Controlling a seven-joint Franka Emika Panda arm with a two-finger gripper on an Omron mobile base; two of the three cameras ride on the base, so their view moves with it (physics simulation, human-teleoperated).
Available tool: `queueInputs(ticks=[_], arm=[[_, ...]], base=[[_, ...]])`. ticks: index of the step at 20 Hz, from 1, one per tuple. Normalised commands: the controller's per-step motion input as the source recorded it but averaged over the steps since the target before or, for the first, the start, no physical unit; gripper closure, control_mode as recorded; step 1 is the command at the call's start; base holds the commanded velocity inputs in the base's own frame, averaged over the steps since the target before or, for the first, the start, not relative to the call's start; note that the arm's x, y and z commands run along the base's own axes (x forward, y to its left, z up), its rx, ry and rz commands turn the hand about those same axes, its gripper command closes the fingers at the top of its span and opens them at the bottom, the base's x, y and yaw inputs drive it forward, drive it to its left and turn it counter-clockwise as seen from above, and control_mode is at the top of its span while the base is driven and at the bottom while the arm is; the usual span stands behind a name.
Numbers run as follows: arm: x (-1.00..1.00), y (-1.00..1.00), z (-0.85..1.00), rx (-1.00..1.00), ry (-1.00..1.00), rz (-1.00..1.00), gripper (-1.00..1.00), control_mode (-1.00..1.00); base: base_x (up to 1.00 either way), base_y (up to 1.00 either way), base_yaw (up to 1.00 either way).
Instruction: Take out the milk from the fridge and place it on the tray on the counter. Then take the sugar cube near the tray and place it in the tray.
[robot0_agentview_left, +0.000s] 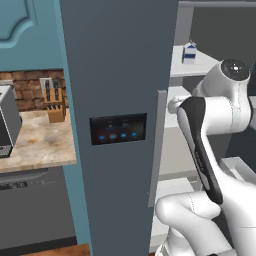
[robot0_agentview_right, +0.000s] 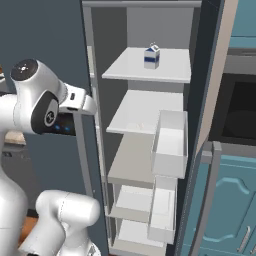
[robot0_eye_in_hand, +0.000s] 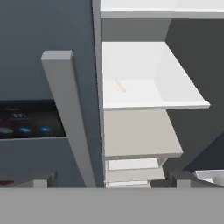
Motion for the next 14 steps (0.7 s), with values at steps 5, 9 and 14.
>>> queueInputs(ticks=[5, 9, 14], arm=[[0.00, -0.30, 0.38, 0.00, -0.01, -0.01, -1.00, -1.00], [0.05, -0.42, 0.33, 0.00, 0.00, 0.00, -1.00, -1.00], [0.24, -0.35, 0.24, 0.00, 0.00, 0.00, -1.00, -1.00]], base=[[0.00, 0.00, 0.00], [0.00, 0.00, 0.00], [0.00, 0.00, 0.00]])
